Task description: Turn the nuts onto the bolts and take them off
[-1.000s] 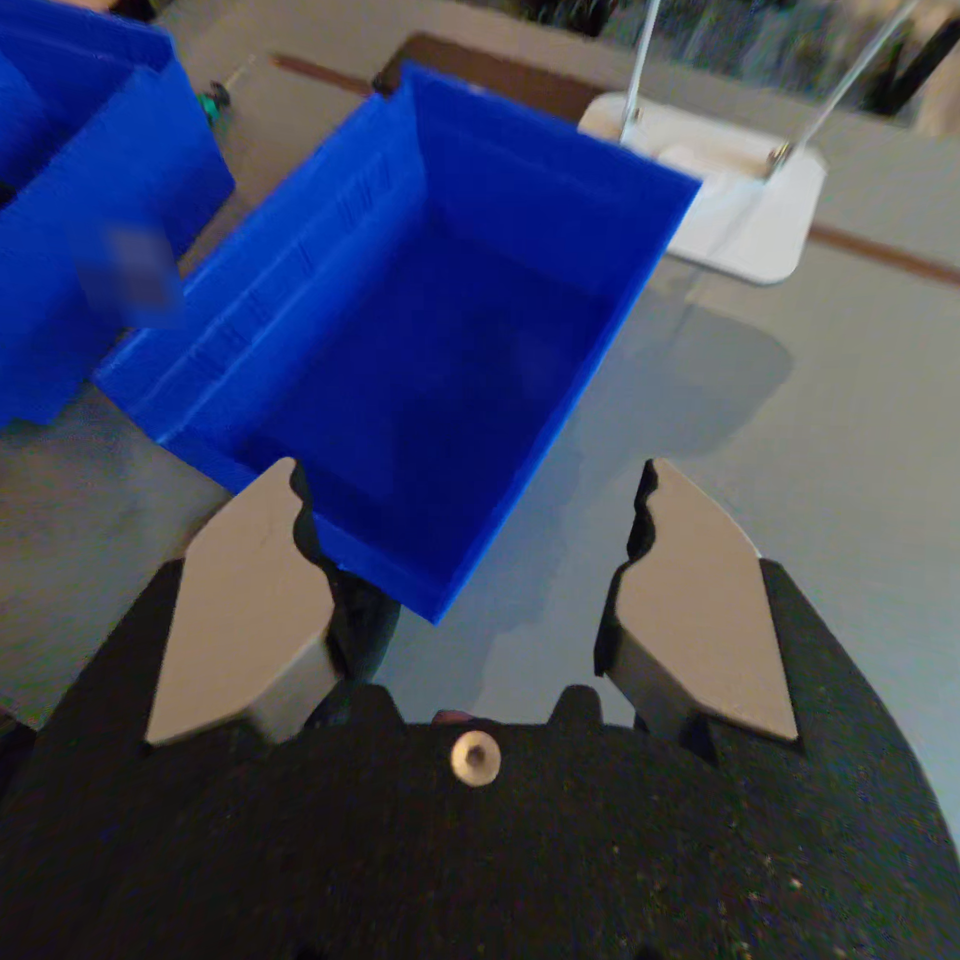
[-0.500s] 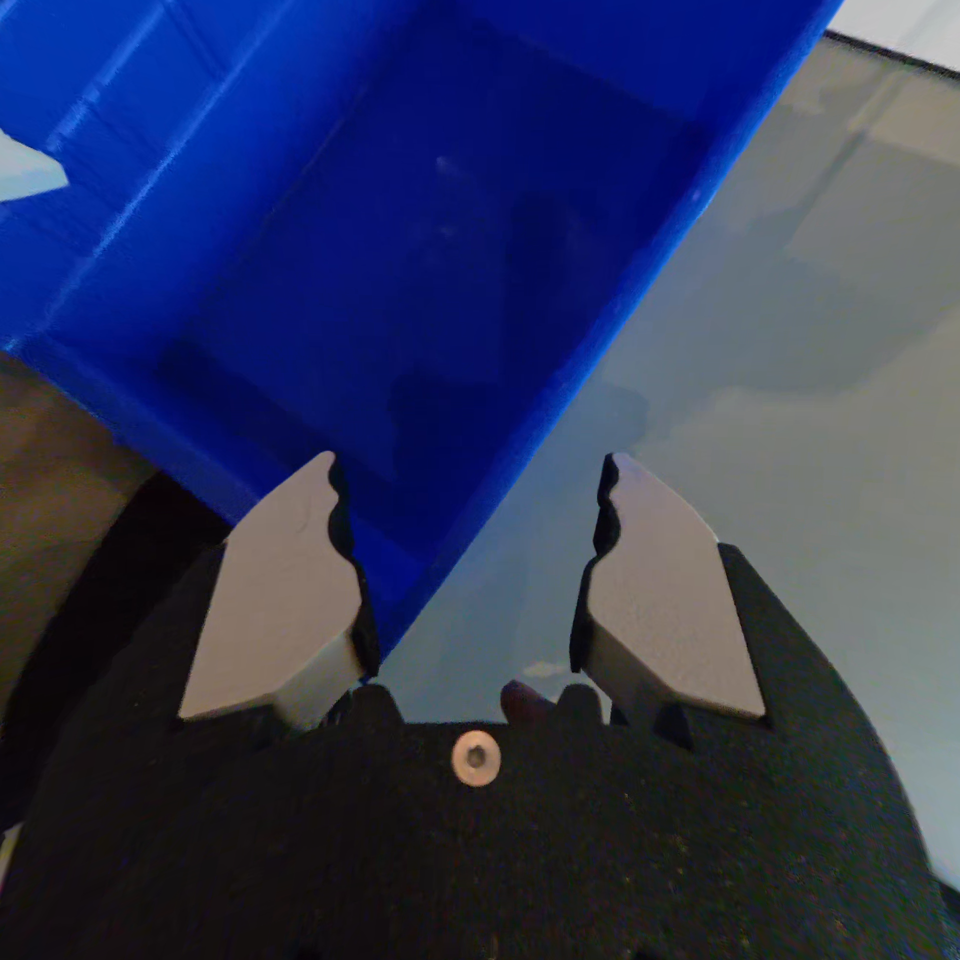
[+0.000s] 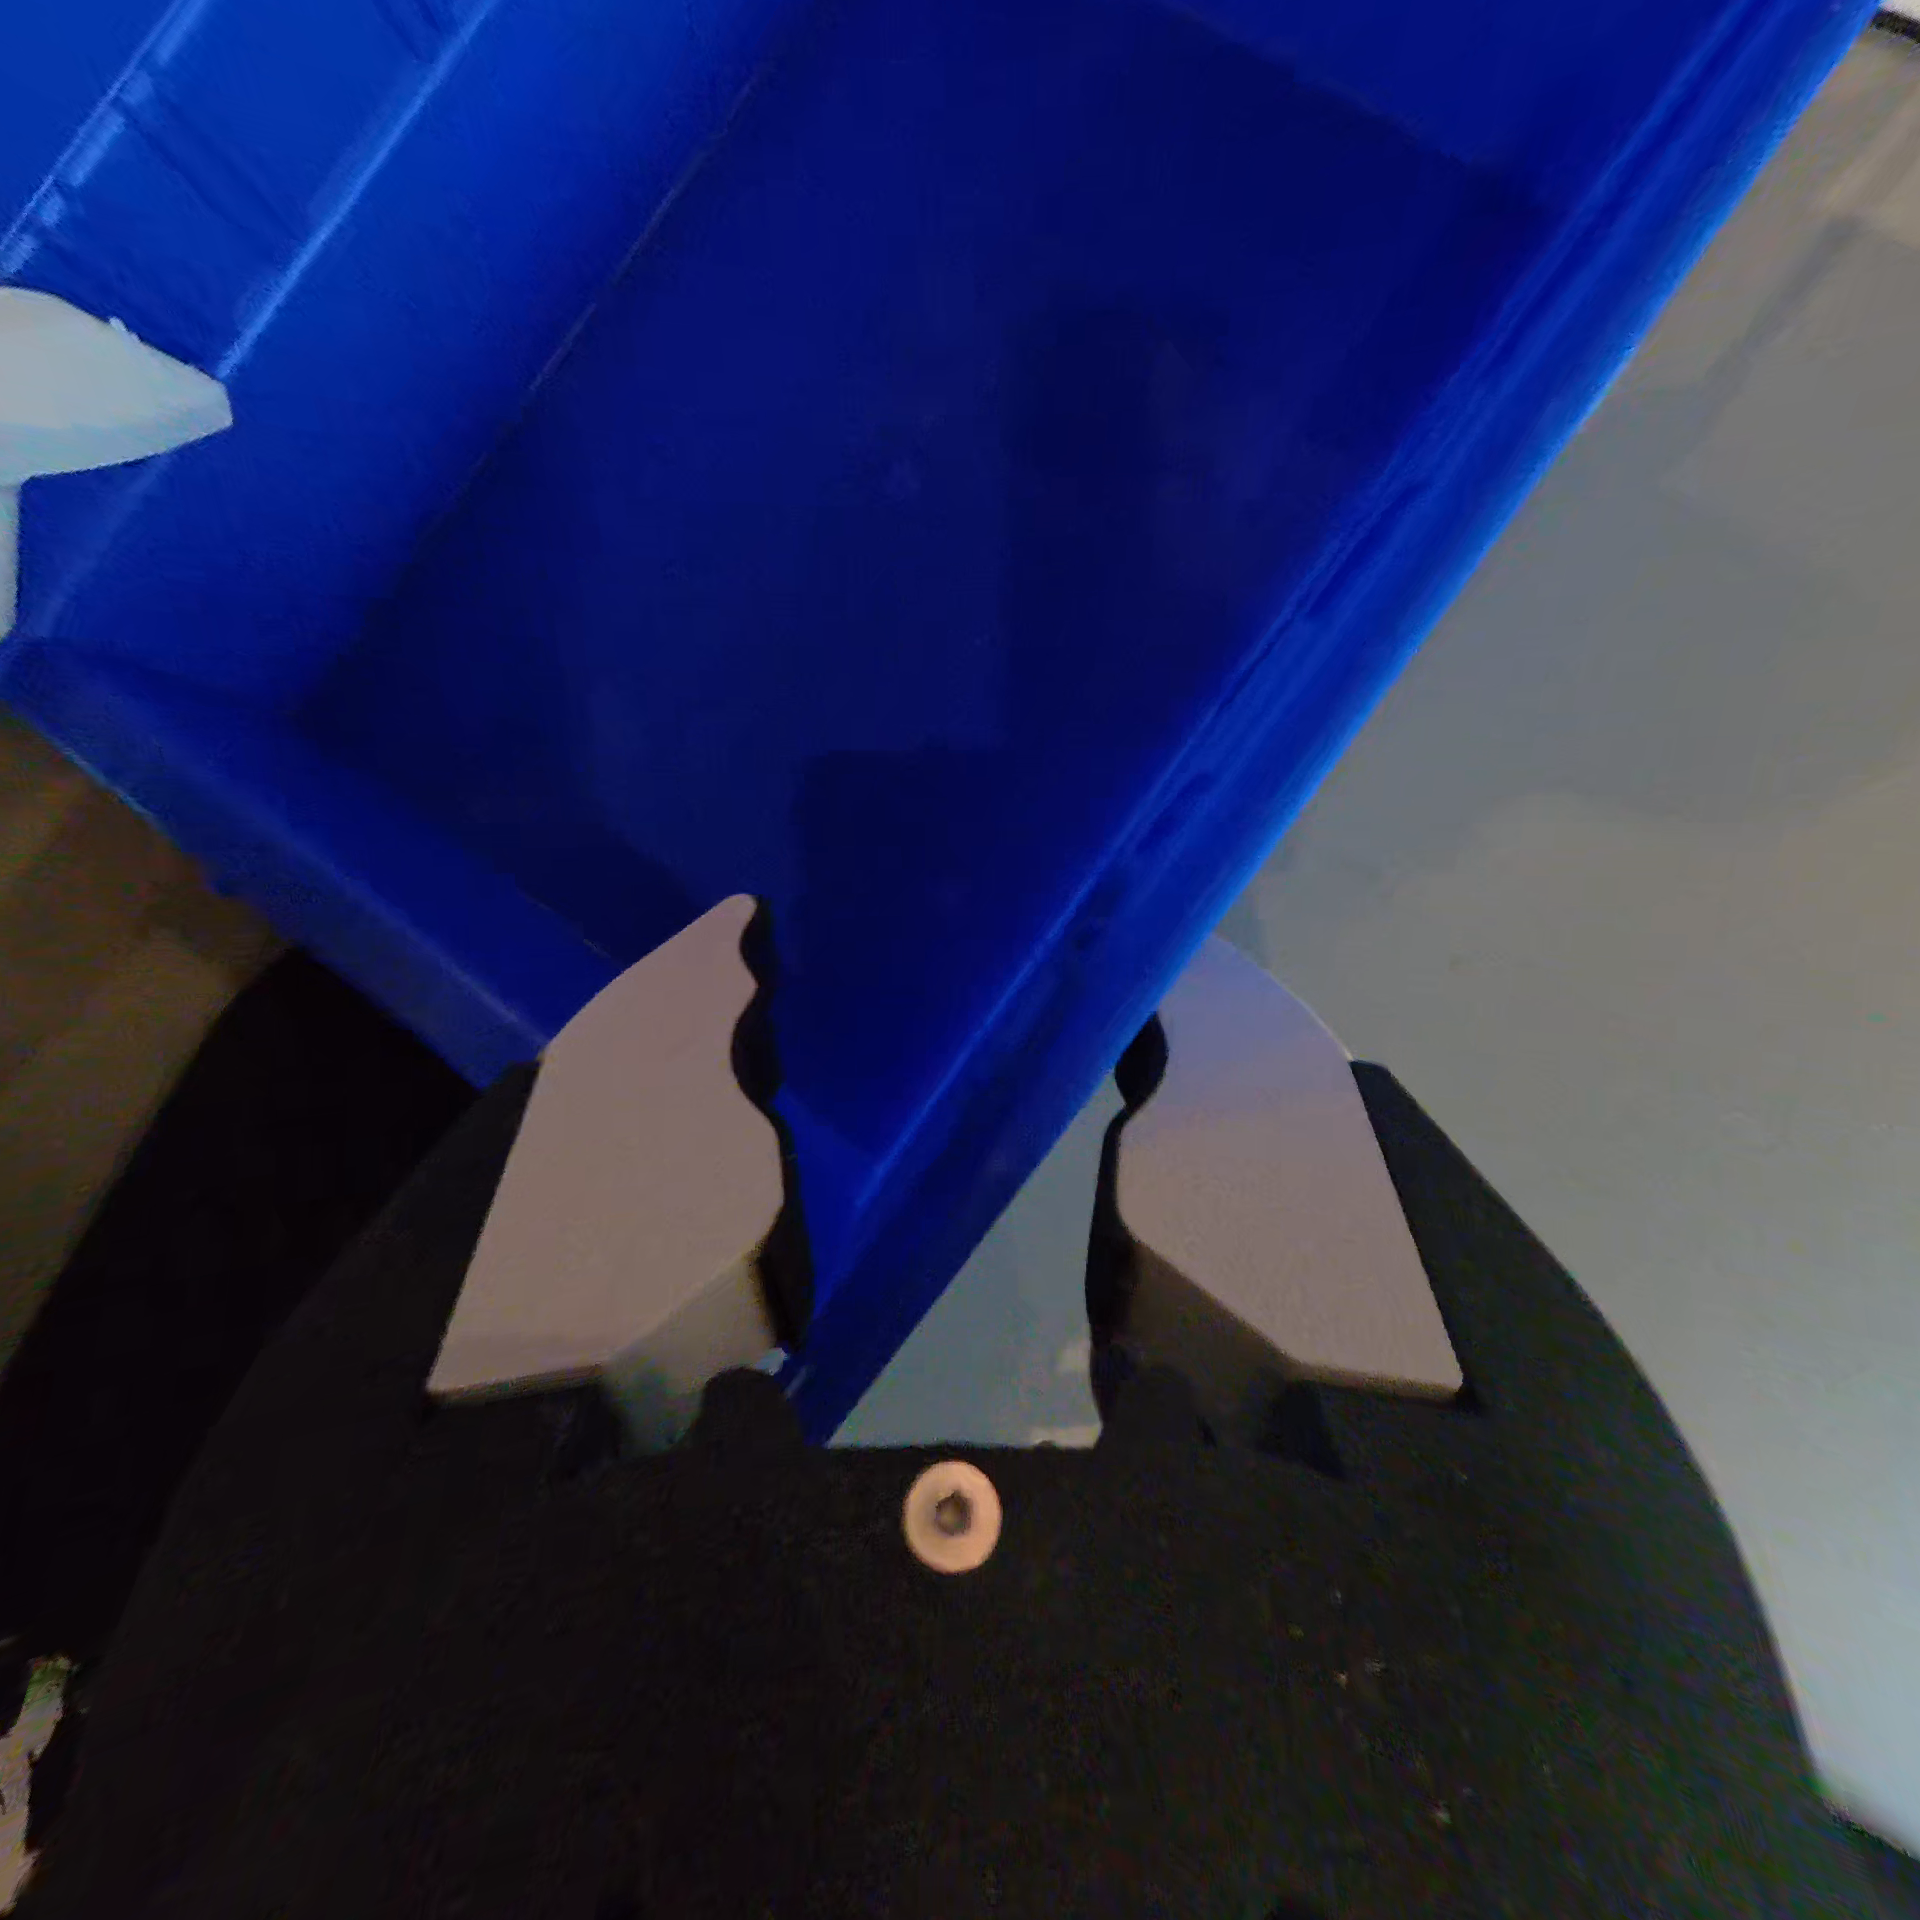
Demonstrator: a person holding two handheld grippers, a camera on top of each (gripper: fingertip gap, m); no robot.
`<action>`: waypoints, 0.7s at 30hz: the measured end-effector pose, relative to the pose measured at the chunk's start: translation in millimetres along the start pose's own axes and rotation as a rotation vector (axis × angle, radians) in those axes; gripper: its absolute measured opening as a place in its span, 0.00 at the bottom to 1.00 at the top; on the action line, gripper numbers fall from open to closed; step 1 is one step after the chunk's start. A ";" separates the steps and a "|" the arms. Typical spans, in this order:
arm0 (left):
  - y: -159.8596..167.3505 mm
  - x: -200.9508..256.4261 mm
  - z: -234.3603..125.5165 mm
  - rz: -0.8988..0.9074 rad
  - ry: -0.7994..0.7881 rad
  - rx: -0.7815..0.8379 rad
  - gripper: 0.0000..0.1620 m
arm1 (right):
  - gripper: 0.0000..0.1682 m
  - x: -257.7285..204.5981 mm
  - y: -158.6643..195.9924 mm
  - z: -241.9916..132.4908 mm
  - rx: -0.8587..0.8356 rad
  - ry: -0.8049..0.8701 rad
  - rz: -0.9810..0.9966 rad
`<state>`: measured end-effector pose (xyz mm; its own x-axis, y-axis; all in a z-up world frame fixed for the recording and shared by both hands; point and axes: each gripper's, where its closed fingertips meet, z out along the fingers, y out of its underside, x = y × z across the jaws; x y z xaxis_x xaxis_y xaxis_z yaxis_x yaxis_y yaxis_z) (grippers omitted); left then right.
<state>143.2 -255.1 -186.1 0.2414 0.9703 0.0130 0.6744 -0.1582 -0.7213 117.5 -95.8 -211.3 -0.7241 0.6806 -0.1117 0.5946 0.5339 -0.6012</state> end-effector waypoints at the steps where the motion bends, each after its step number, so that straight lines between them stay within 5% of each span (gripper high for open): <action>1: 0.2 -0.5 0.5 -0.006 -0.012 -0.009 0.12 | 0.36 1.4 -0.5 -0.3 -0.001 0.003 0.006; 10: -7.6 9.5 -1.2 -0.019 -0.104 -0.030 0.07 | 0.16 26.9 3.4 -5.9 -0.068 0.153 -0.030; 21: -76.0 73.2 -0.7 0.042 -0.088 0.070 0.09 | 0.12 96.4 -6.8 -73.4 0.012 0.249 0.010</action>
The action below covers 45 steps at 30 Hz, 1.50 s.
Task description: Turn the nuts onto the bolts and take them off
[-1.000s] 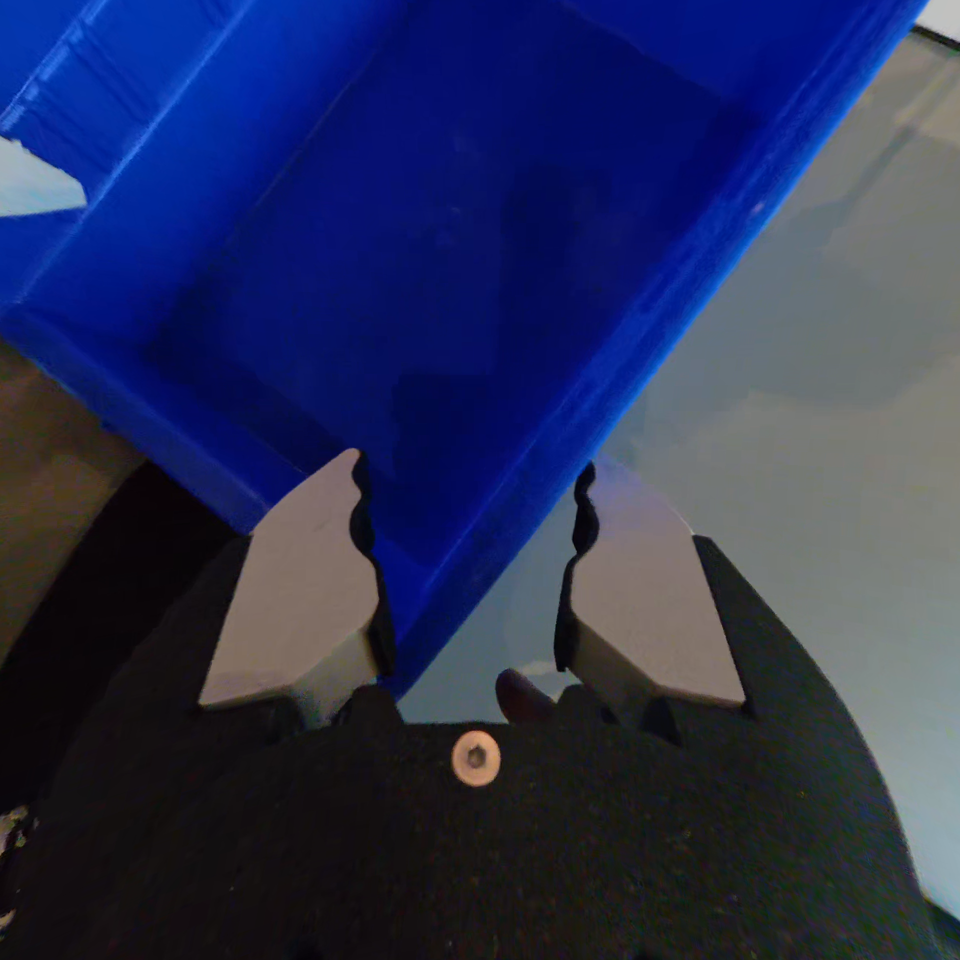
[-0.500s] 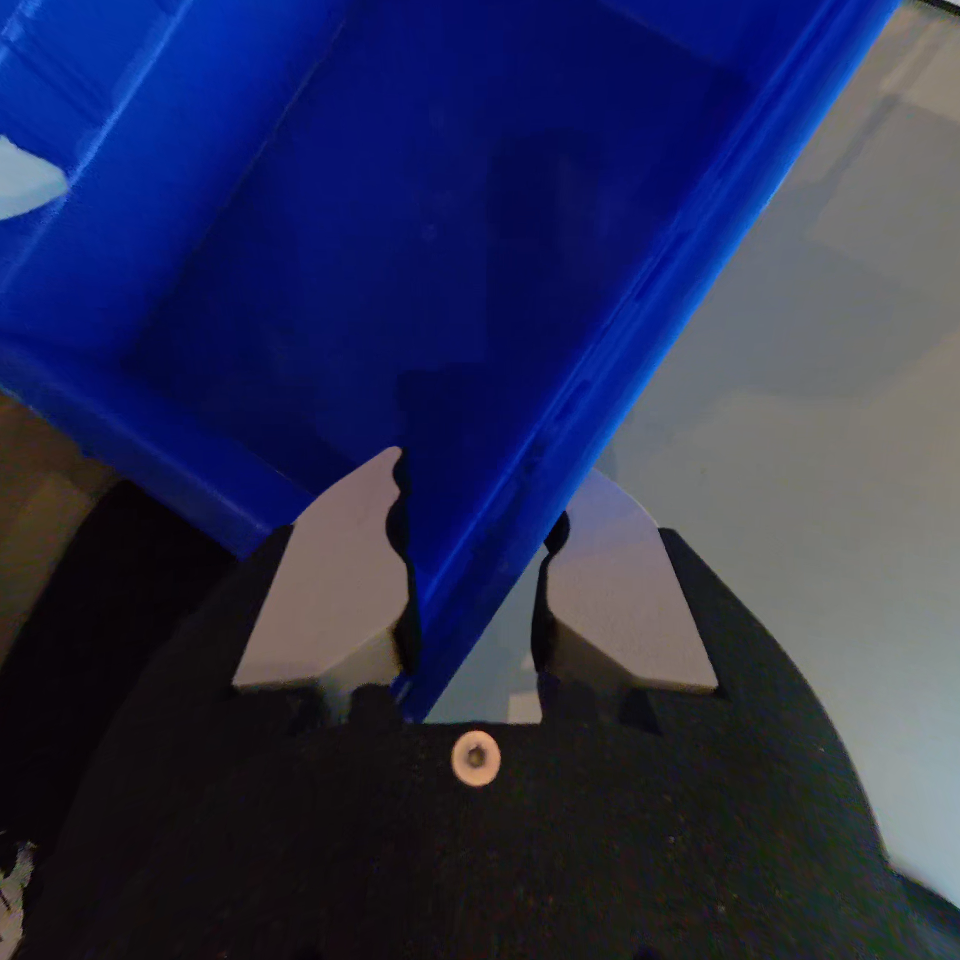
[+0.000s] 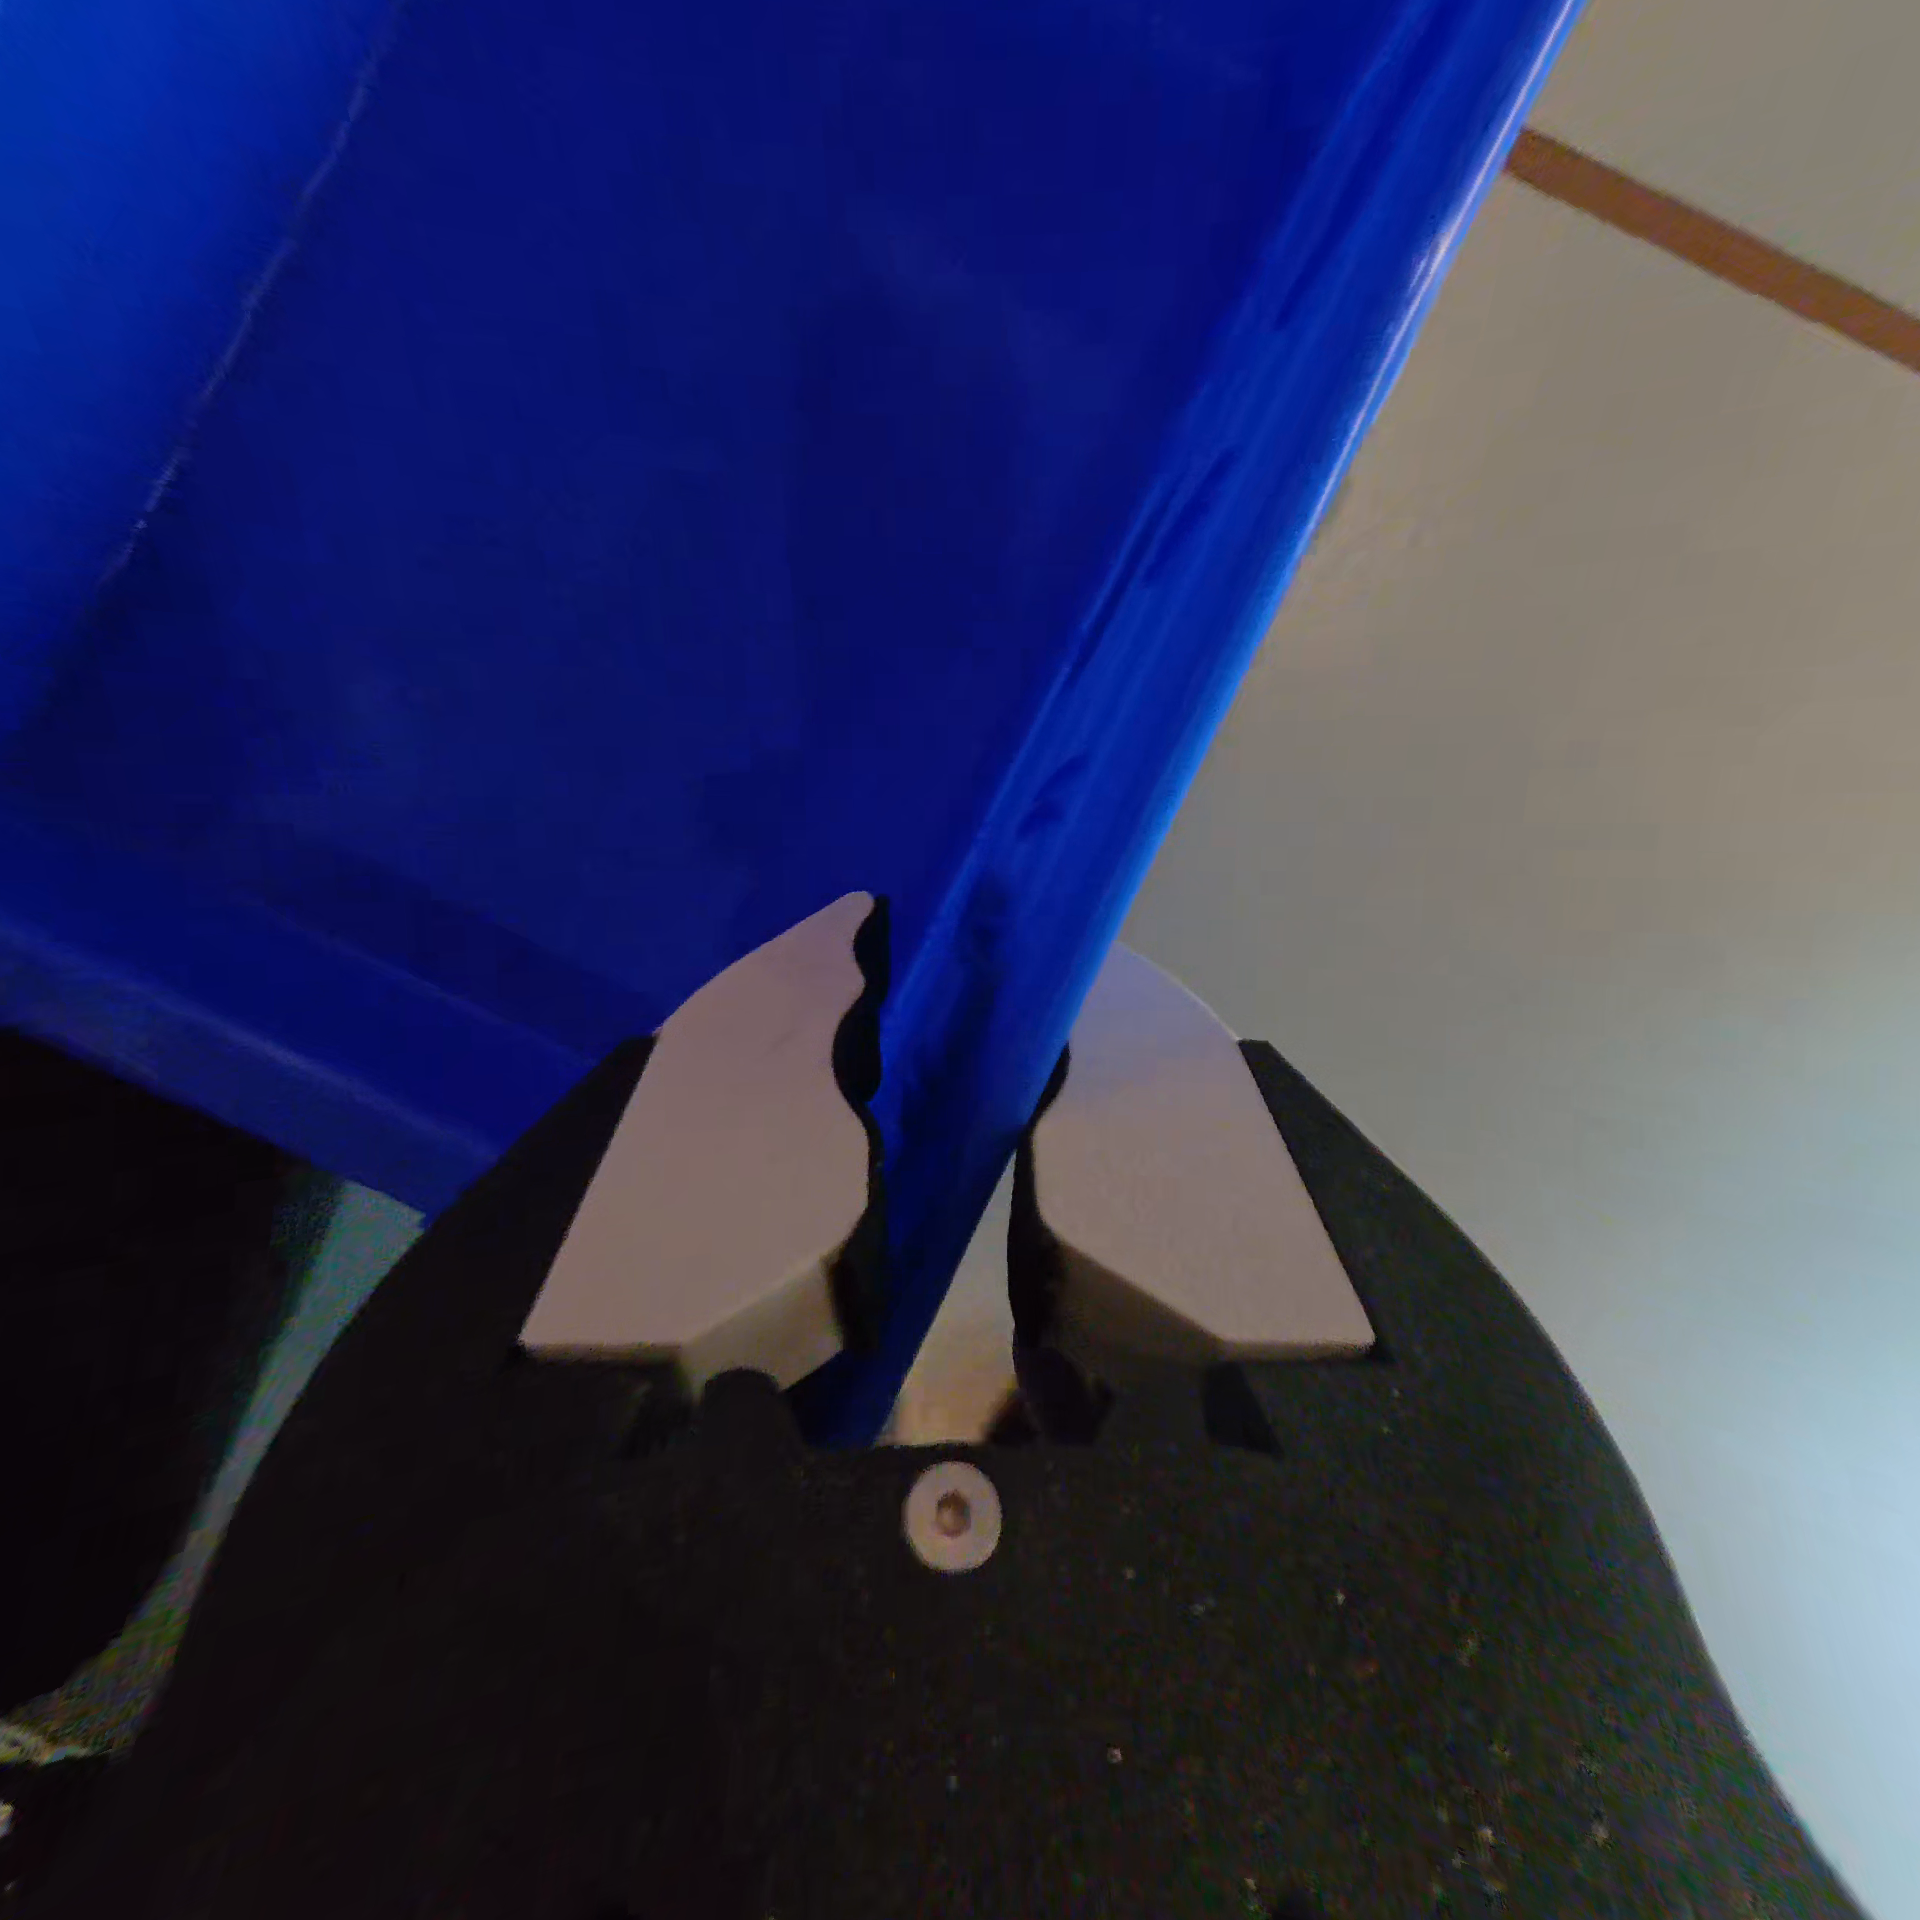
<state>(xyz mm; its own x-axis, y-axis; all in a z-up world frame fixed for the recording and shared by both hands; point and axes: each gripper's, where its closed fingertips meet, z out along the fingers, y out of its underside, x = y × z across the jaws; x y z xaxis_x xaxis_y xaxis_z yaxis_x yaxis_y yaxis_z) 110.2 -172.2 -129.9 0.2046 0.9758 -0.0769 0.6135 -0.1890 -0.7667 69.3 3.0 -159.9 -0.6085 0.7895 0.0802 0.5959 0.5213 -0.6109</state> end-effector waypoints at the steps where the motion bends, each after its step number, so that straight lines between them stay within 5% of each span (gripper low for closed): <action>1: -8.9 11.1 2.6 0.009 0.013 0.010 0.10 | 0.12 13.1 1.2 -7.0 0.004 0.017 0.004; 11: -77.1 135.0 42.2 0.031 0.114 0.058 0.10 | 0.12 147.1 38.0 -58.6 -0.018 0.126 0.026; 20: -91.6 229.9 85.4 0.029 0.124 0.004 0.10 | 0.12 238.7 88.7 -60.9 -0.068 0.116 0.014; 31: -95.2 295.8 130.0 0.031 0.091 -0.040 0.08 | 0.12 303.9 137.4 -45.8 -0.091 0.086 0.056; 45: -96.2 334.3 150.2 0.021 0.104 -0.088 0.14 | 0.11 347.0 147.7 -34.7 -0.120 0.051 -0.015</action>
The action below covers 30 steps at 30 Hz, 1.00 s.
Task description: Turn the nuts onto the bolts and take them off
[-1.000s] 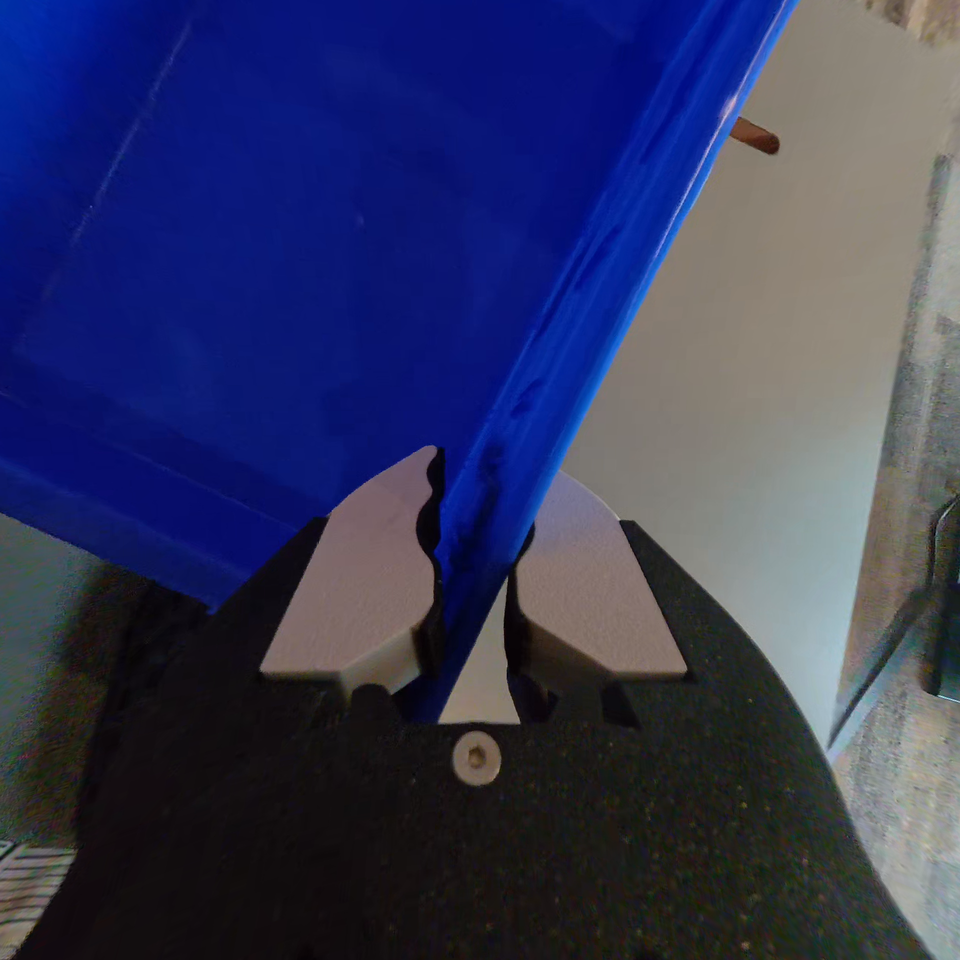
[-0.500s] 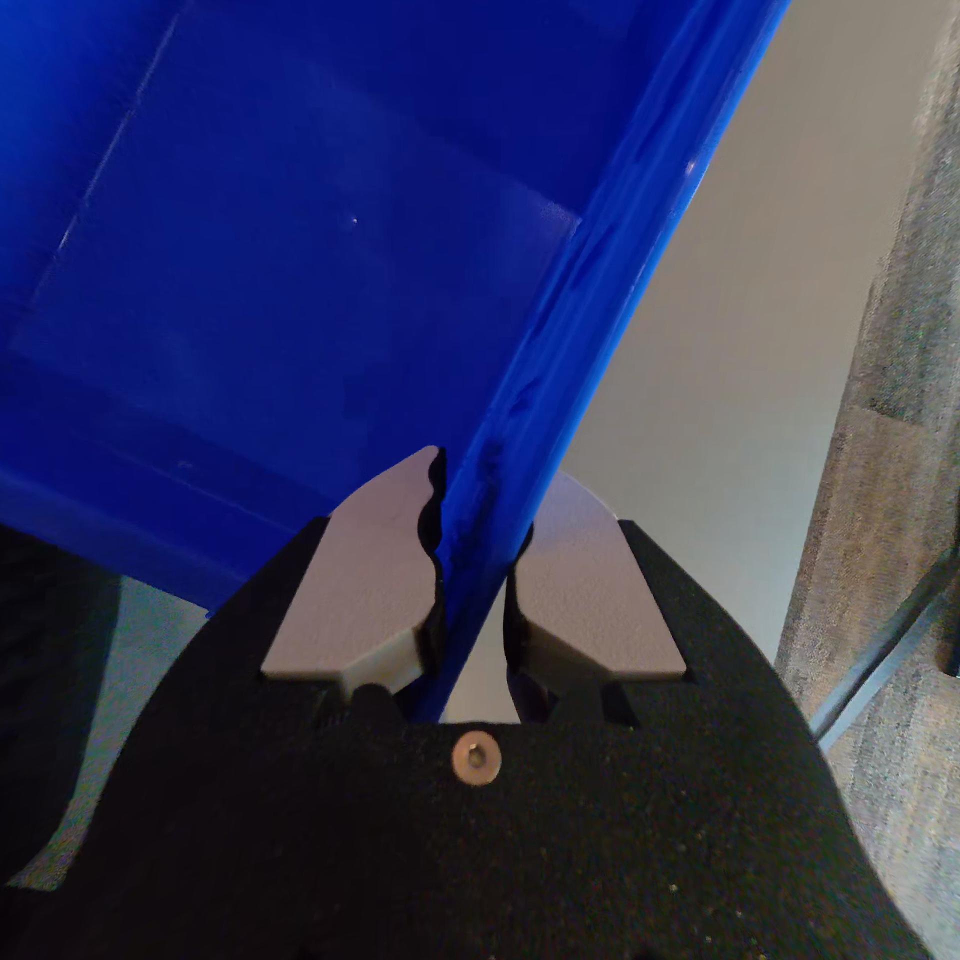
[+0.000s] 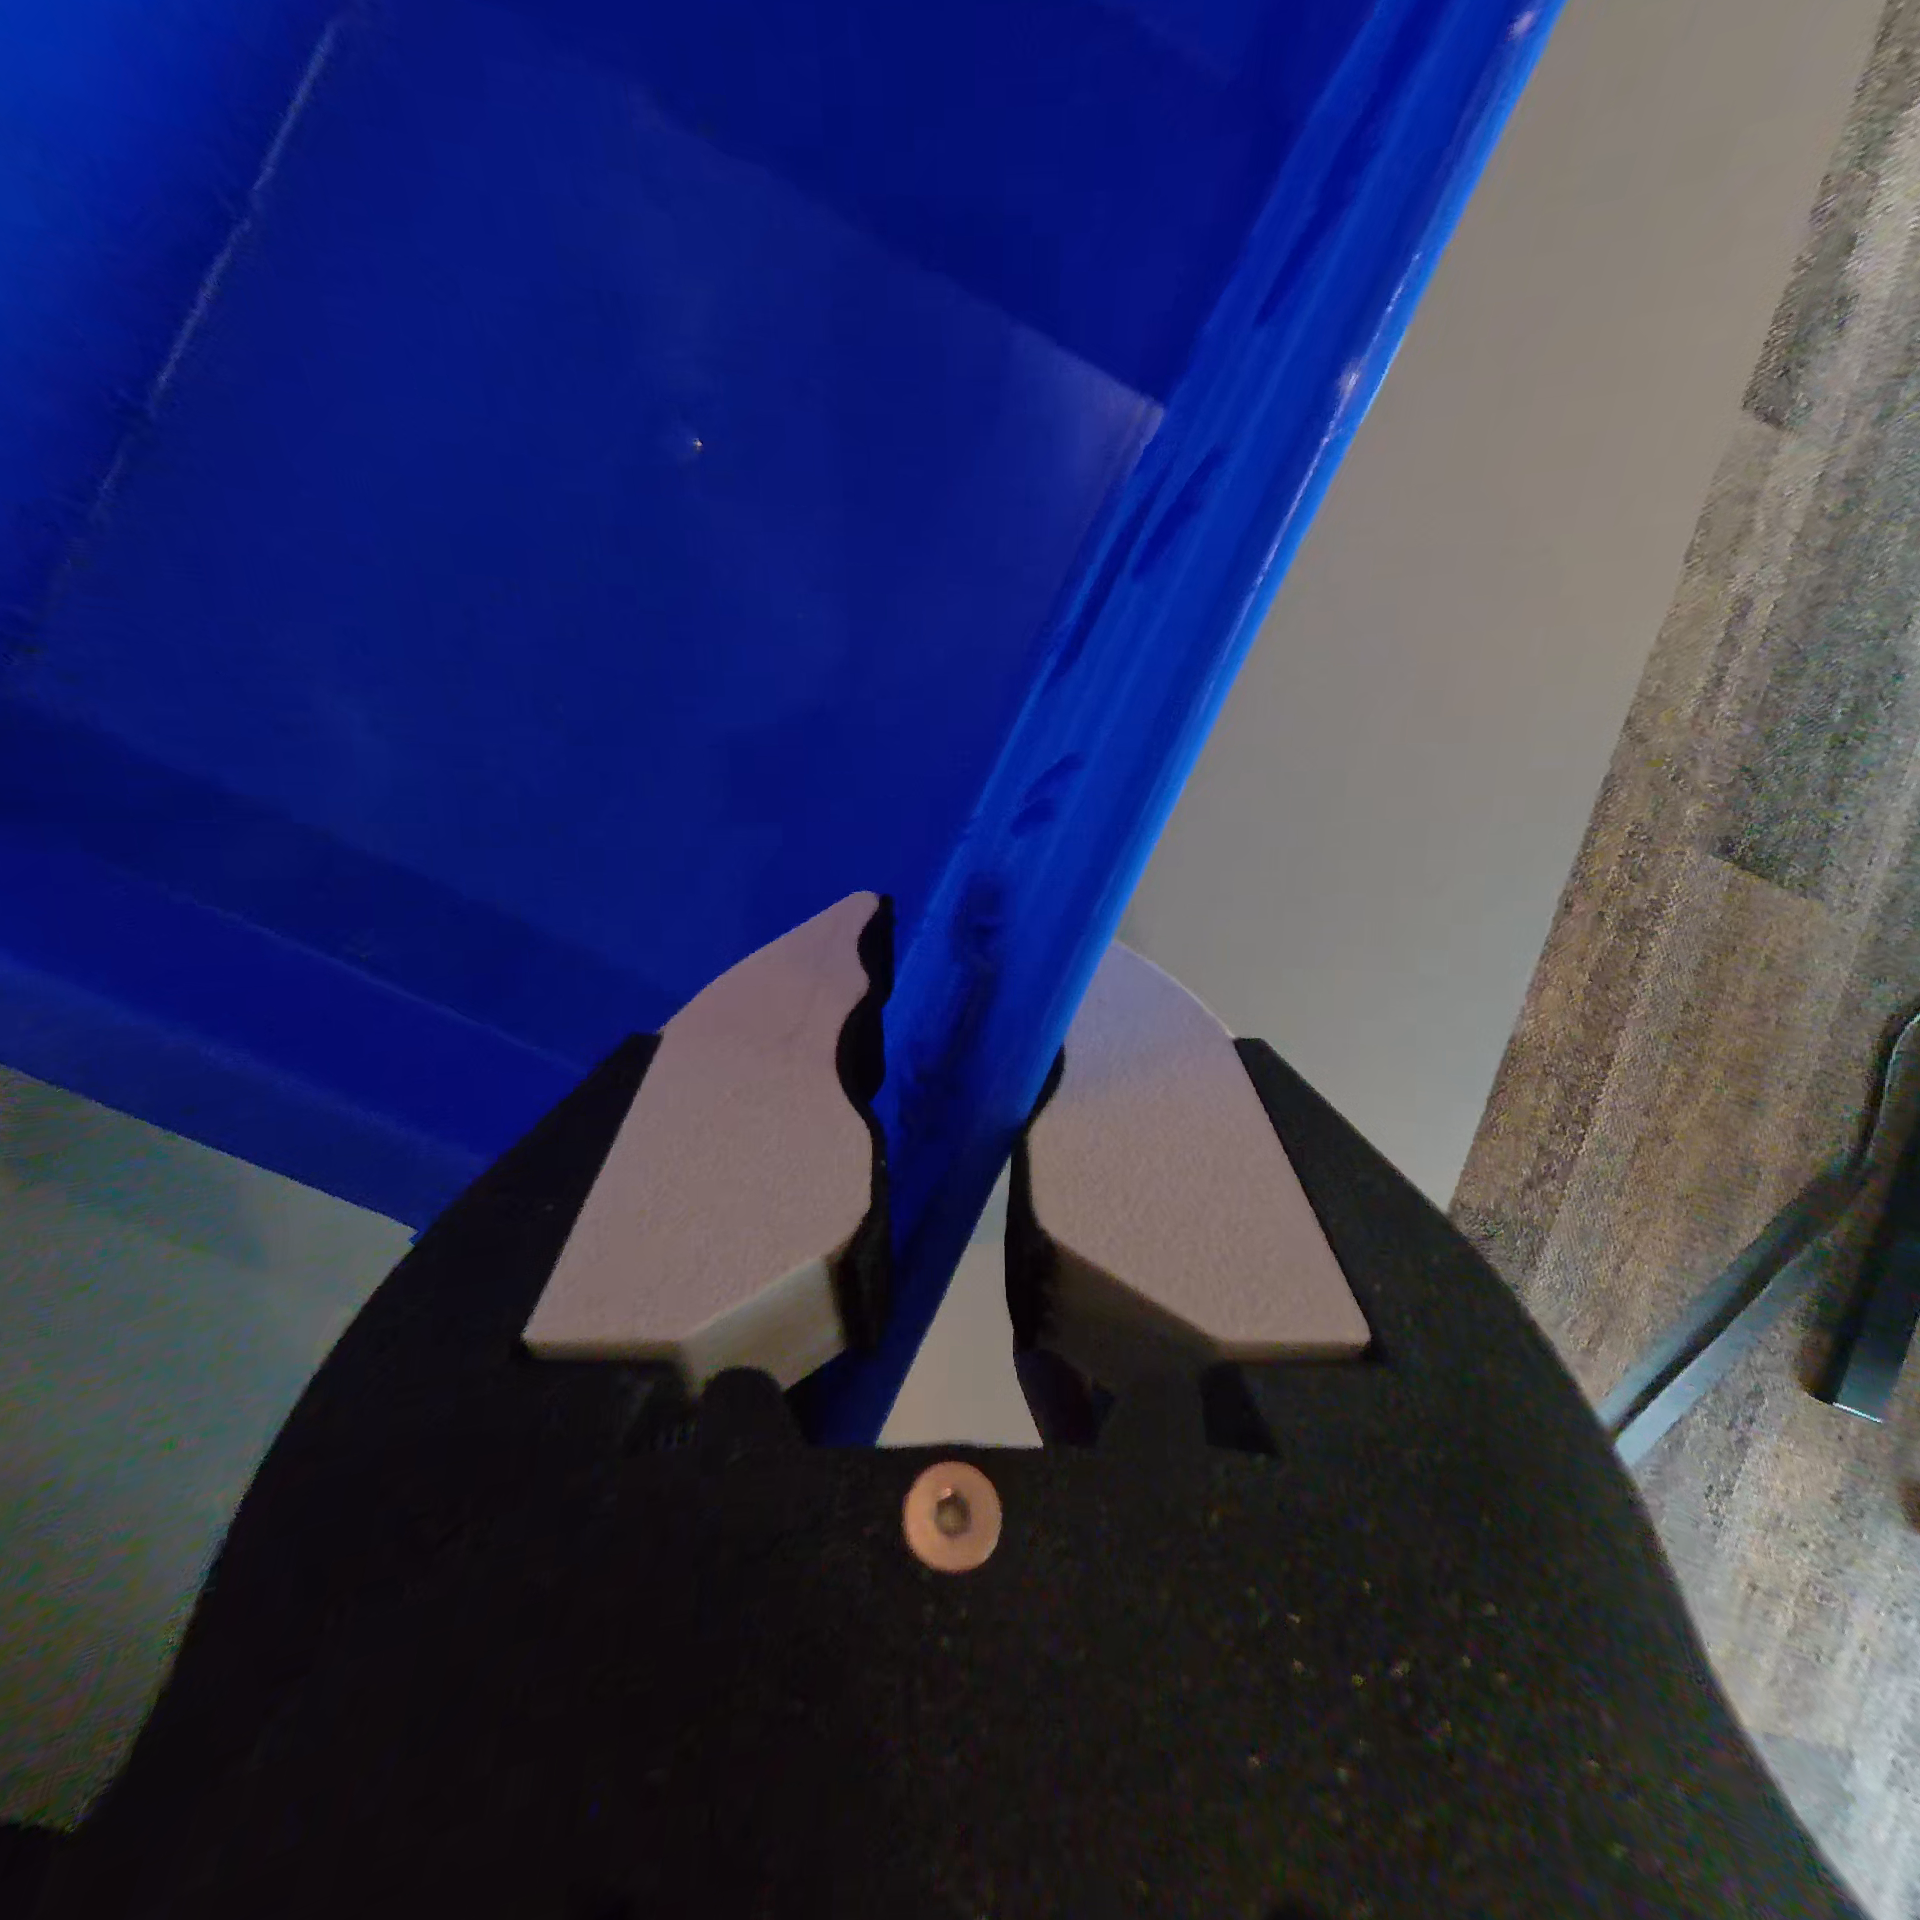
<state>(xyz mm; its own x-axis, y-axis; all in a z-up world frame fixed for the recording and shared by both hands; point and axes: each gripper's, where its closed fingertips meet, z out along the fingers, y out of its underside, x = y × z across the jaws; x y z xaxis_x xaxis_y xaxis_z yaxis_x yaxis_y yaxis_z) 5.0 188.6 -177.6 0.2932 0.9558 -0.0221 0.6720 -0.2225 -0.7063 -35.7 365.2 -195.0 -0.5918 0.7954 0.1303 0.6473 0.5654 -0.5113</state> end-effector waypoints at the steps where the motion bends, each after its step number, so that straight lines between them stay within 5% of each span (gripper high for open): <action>1: 0.5 2.9 1.5 0.003 0.011 -0.006 0.15 | 0.11 2.8 0.4 0.3 -0.004 0.004 -0.007; 11: 7.6 20.1 11.4 0.011 0.083 -0.013 0.19 | 0.13 14.7 9.8 6.2 0.010 0.009 -0.038; 21: -5.0 -1.9 -15.3 0.016 0.071 0.146 0.19 | 0.56 24.4 2.2 -27.6 0.112 0.119 0.001; 30: -21.2 -48.0 -84.0 0.090 -0.005 0.328 0.19 | 0.62 -11.6 -43.0 -94.1 0.411 0.120 0.108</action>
